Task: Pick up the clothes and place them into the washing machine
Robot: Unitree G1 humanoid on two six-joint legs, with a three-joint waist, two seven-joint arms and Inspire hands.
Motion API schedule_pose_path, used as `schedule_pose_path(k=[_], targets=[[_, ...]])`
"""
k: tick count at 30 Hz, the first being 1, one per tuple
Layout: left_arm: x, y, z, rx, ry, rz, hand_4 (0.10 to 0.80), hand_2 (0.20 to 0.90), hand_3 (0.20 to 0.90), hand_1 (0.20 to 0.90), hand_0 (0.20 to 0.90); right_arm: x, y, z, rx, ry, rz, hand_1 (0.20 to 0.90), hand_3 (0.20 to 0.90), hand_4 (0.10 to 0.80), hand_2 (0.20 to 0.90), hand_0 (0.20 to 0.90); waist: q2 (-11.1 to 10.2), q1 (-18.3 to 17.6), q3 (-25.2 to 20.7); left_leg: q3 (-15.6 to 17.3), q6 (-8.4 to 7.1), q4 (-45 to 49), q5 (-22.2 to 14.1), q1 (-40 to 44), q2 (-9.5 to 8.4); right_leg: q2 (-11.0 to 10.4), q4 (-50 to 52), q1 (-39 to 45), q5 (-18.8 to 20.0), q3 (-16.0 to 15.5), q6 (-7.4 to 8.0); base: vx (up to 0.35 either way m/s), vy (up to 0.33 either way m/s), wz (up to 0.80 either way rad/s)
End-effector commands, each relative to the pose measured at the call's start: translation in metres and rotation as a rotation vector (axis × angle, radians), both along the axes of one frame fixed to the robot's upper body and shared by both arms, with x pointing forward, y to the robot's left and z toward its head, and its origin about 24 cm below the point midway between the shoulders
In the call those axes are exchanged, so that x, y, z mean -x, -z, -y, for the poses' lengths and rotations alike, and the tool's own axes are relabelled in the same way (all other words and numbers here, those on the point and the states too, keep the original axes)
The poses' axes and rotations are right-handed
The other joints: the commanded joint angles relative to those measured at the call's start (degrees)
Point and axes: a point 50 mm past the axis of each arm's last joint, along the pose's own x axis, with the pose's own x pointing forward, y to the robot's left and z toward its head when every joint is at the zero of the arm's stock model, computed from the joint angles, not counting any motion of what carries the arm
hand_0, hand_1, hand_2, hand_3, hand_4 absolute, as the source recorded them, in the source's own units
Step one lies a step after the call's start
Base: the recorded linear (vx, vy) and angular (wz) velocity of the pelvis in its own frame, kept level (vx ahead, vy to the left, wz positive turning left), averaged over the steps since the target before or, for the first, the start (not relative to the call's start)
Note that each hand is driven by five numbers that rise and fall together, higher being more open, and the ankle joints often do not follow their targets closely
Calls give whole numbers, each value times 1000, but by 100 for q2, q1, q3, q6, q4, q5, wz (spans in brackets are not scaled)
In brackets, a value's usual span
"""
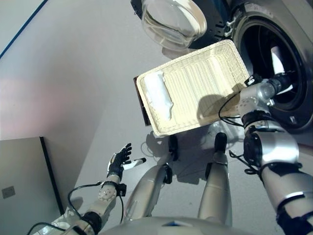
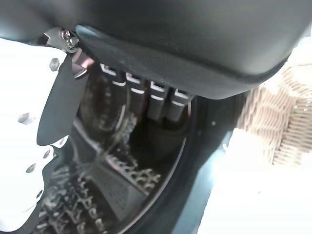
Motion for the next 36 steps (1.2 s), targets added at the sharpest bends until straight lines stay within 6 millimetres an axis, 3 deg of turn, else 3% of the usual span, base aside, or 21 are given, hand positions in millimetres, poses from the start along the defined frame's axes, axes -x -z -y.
schedule_pose_path(k=[1, 7, 9, 10, 11, 15, 22, 31, 32, 36], targets=[[5, 3, -24, -51, -87, -10, 800, 900, 900, 900, 900, 2, -17, 11, 255, -23, -70, 900, 900, 800, 900, 900, -80, 48, -253, -211, -572, 371, -340, -495, 178, 278, -288, 305, -367, -223, -334, 0, 0, 0], [4, 2, -25, -49, -96, -2, 800, 900, 900, 900, 900, -5, 7, -11, 230, -131, -94, 900, 900, 800, 900, 900, -138, 54, -219, -203, -569, 392, -343, -515, 187, 285, -285, 291, -352, -205, -338, 0, 0, 0], [0, -1, -26, -50, -105, 14, 800, 900, 900, 900, 900, -8, 29, -31, 303, -231, -179, 900, 900, 800, 900, 900, -193, 42, -166, -204, -568, 421, -324, -532, 213, 299, -283, 302, -344, -201, -344, 0, 0, 0], [0, 0, -26, -50, -105, 14, 800, 900, 900, 900, 900, -8, 29, -31, 303, -231, -179, 900, 900, 800, 900, 900, -193, 37, -167, -205, -568, 422, -325, -530, 212, 298, -283, 305, -346, -202, -344, -16, -37, 0], [-1, 0, -30, -56, -122, 11, 800, 900, 900, 900, 900, -8, 45, -43, 377, -303, -264, 900, 900, 800, 900, 900, -242, 36, -126, -232, -573, 452, -312, -537, 223, 304, -271, 315, -341, -231, -350, 0, 0, 0], [0, -1, -41, -29, -222, 14, 800, 900, 900, 900, 900, -8, 63, -66, 562, -427, -375, 900, 900, 800, 900, 900, -371, 44, -59, -294, -575, 508, -291, -571, 216, 320, -254, 347, -326, -312, -363, -25, -62, 2], [-6, -15, -54, 25, -313, 115, 800, 900, 900, 900, 900, -7, 76, -88, 918, -557, -521, 900, 900, 800, 900, 900, -614, 132, 72, -467, -583, 594, -231, -627, 186, 290, -193, 379, -306, -489, -378, -30, -58, 14], [-22, -43, -64, -12, -245, 263, 800, 900, 900, 900, 900, -12, 75, -103, 973, -592, -555, 900, 900, 800, 900, 900, -933, 416, 324, -723, -578, 1168, -344, -959, 154, 174, 271, 298, -496, -865, -417, -22, -53, 28], [-23, -46, -64, -19, -230, 273, 800, 900, 900, 900, 900, -12, 77, -105, 971, -599, -557, 900, 900, 800, 900, 900, -977, 447, 312, -757, -603, 1306, -582, -940, 153, 176, 384, 335, -710, -866, -382, 89, -53, 35], [-27, -52, -71, -56, -218, 293, 800, 900, 900, 900, 900, -17, 72, -115, 958, -606, -536, 900, 900, 800, 900, 900, -1084, 593, 376, -866, -603, 1514, -652, -1090, 141, 119, 550, 306, -801, -1048, -392, 21, -29, 25]])
